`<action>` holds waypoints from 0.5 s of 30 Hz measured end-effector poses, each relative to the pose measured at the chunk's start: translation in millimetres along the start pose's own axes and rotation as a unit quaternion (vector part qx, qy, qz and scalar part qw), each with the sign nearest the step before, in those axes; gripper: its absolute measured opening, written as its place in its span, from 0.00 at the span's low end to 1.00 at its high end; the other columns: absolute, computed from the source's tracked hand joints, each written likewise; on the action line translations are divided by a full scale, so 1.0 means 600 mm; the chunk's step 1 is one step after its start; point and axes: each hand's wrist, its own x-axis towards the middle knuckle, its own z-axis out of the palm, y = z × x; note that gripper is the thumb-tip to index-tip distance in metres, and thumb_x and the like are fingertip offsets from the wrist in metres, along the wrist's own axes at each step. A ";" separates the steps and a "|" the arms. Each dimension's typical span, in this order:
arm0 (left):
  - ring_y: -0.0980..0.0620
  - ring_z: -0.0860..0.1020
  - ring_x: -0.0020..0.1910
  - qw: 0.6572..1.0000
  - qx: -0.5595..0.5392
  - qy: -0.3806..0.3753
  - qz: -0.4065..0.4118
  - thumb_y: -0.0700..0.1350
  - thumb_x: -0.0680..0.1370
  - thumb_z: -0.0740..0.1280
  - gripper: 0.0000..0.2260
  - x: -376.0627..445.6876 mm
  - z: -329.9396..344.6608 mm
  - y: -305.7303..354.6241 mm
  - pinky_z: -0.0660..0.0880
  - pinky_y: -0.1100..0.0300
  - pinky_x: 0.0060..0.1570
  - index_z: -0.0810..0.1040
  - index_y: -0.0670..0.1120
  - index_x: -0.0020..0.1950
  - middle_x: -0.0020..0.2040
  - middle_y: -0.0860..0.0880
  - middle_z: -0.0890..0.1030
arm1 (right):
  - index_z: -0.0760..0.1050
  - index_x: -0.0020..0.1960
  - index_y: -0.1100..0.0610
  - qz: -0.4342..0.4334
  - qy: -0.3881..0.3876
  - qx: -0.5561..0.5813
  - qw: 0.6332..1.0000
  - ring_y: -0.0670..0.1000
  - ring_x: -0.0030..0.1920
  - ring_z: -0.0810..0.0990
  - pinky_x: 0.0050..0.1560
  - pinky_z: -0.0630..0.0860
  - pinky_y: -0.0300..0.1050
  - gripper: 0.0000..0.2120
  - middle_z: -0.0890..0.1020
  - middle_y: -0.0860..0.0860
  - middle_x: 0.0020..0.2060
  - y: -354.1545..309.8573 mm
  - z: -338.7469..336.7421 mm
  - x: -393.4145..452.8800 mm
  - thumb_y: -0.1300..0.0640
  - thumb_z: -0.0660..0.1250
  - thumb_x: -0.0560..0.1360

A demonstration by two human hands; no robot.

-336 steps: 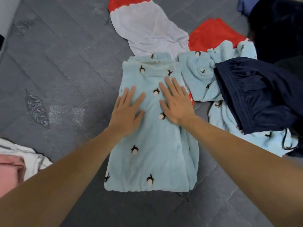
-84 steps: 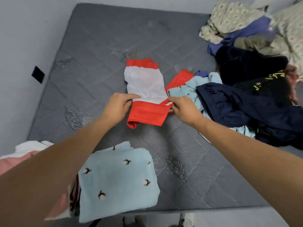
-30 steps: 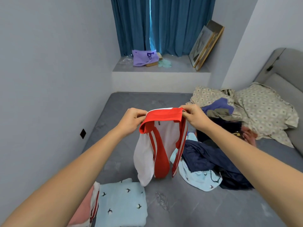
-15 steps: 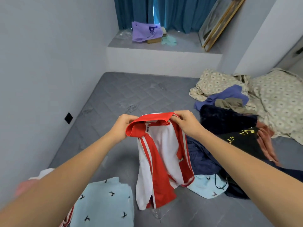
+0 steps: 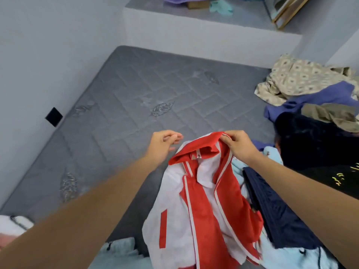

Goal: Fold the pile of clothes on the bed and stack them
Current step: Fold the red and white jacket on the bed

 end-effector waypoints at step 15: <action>0.51 0.82 0.52 0.994 0.027 -0.054 -0.088 0.25 0.72 0.74 0.35 0.007 0.096 -0.252 0.79 0.64 0.51 0.71 0.45 0.76 0.55 0.44 0.82 | 0.81 0.48 0.68 0.041 0.003 -0.043 0.998 0.49 0.45 0.74 0.57 0.76 0.61 0.11 0.84 0.62 0.42 0.172 0.058 0.066 0.66 0.62 0.82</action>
